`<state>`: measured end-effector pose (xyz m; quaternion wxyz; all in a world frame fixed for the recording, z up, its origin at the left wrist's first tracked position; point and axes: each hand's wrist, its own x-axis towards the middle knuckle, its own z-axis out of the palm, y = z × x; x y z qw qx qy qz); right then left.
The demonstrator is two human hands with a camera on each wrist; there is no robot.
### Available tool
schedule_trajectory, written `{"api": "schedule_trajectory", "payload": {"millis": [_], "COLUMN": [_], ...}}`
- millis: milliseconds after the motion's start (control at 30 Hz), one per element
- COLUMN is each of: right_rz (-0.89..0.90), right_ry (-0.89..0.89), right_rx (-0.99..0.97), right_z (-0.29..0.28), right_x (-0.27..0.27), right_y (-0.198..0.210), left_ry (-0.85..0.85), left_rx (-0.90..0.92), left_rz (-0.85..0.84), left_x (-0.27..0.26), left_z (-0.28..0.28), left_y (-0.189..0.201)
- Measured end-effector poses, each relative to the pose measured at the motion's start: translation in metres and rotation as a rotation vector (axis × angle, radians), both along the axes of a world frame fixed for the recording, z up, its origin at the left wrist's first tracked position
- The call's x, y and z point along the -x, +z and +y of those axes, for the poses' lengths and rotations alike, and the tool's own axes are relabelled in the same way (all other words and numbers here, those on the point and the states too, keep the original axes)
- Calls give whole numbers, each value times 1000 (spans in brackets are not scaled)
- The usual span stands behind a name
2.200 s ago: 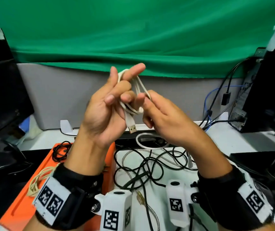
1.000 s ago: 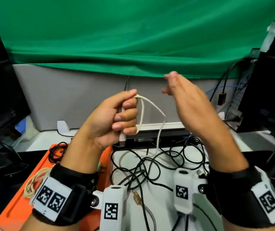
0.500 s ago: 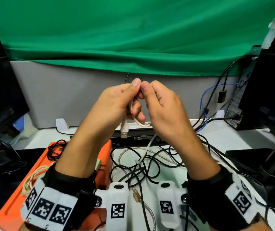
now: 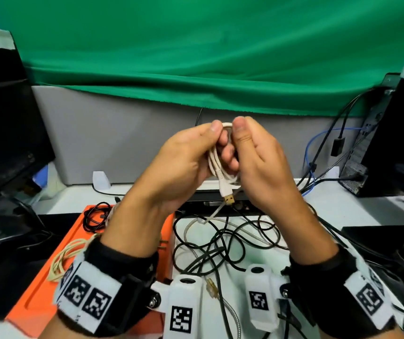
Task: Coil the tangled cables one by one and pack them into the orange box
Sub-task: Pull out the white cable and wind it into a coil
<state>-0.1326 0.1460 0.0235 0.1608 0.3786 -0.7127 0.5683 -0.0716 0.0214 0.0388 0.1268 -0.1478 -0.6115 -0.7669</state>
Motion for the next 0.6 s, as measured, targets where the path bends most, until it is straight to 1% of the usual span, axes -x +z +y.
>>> {"api": "schedule_trajectory", "payload": {"millis": [67, 133, 200, 267, 333, 400, 433, 500, 600], "right_rz": [-112, -181, -227, -269, -210, -74, -19, 48, 113], "right_ry": [125, 197, 207, 185, 152, 100, 78, 67, 95], "right_rx": [28, -13, -52, -111, -266, -502, -607, -725, -759], "right_z": [7, 17, 24, 24, 20, 15, 13, 13, 20], "right_x": [6, 12, 19, 25, 27, 21, 15, 6, -5], "right_y": [3, 5, 4, 0, -5, -8, -8, -5, 6], "left_ry": [-97, -131, -130, -97, -43, 30, 91, 266, 508], "left_rx": [-298, -469, -555, -594, -599, -524, -433, -165, 300], "left_rz": [-17, 6, 61, 104, 131, 153, 174, 228, 338], "left_x": [1, 0, -3, -7, -9, -8, -6, -4, -5], "left_z": [1, -5, -14, -19, -19, -16, -14, -11, -2], "left_y": [4, 10, 15, 18, 18, 17, 16, 13, 6]}}
